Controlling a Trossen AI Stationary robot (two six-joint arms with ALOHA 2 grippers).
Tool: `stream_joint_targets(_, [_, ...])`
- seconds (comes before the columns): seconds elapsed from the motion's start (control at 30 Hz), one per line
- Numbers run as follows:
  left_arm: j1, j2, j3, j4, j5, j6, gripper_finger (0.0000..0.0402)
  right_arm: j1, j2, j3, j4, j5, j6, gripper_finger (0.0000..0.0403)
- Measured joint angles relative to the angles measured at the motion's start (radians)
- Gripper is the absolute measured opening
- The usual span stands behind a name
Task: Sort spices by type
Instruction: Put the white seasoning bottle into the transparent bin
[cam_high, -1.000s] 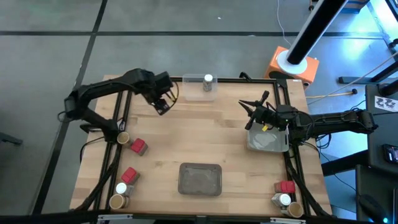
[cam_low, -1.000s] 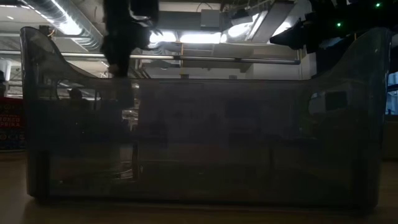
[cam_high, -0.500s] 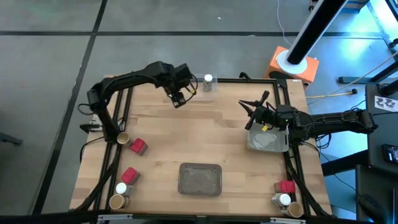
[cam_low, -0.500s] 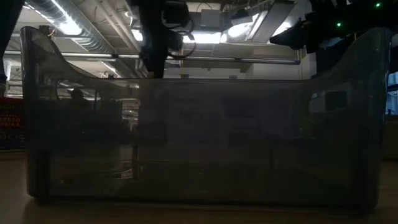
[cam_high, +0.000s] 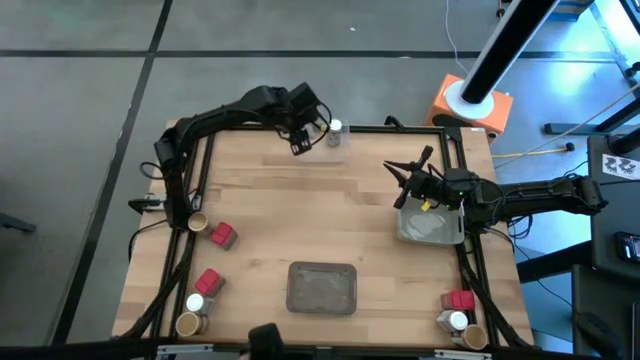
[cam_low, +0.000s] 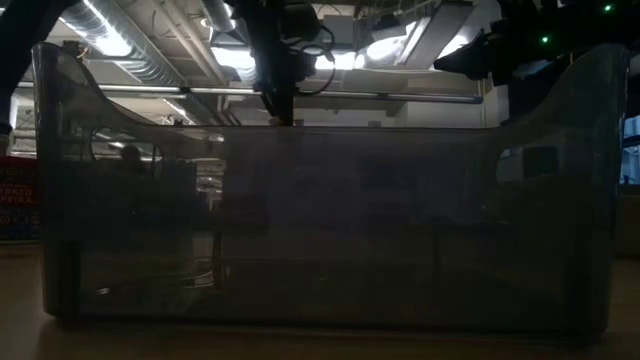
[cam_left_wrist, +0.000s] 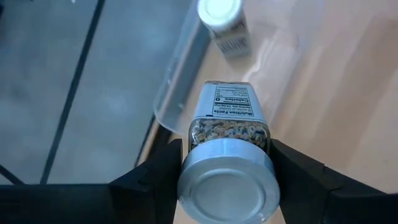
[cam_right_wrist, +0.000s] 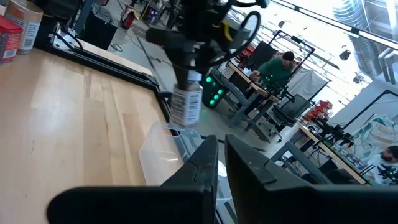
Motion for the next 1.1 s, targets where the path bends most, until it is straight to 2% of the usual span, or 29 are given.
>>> stream_joint_targets(0.43, [0.073,0.114,0.135,-0.002,0.003,0.035,0.0194,0.000,0.000,0.000,0.001,0.000,-0.025,0.0033])
stream_joint_targets(0.8, [0.111,0.267,0.303,-0.179,0.068,0.039,0.0194,0.000,0.000,0.000,0.016,0.000,-0.047,0.0033])
stream_joint_targets(1.1, [0.124,0.327,0.323,-0.173,0.080,0.068,0.0194,0.000,0.000,0.000,0.016,0.000,-0.047,0.0033])
